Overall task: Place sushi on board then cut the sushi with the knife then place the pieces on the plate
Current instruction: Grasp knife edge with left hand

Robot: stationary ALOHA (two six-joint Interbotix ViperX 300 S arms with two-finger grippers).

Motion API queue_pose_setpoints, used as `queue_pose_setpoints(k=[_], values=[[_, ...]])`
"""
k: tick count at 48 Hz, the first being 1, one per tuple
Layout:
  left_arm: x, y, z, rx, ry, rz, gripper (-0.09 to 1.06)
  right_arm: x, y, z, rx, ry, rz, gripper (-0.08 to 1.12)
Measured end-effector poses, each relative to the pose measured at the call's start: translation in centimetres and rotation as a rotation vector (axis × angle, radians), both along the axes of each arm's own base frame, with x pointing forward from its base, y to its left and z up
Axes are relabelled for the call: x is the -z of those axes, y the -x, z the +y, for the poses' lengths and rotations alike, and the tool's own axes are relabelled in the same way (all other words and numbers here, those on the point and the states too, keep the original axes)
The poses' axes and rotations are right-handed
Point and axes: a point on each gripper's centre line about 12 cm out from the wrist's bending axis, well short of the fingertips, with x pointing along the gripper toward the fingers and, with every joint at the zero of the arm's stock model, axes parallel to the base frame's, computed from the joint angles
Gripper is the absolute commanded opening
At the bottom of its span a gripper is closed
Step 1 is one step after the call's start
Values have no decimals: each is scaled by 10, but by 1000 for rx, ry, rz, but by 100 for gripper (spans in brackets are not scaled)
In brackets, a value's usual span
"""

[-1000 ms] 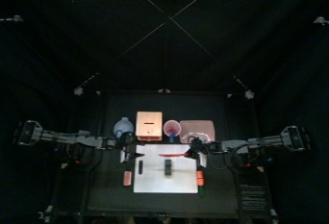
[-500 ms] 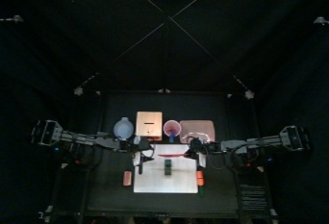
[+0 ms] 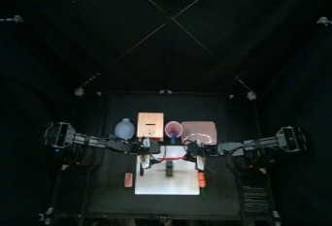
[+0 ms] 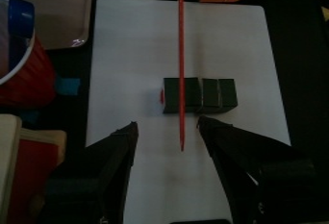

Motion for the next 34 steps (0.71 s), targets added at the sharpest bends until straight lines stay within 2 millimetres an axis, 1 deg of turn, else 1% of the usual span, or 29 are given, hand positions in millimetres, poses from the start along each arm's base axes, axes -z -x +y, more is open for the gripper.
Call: queue_pose_setpoints(k=[13, 25, 31, 34], values=[[8, -5, -1, 1, -1, 14, 87, 1, -1, 1, -3, 0, 3, 29], [10, -7, 0, -1, -3, 5, 87, 3, -1, 2, -7, 2, 8, 29], [10, -8, 0, 0, -4, 4, 85, 4, -2, 2, -8, 2, 11, 29], [11, -8, -1, 3, -7, 6, 82, 4, -2, 2, -8, 2, 11, 29]])
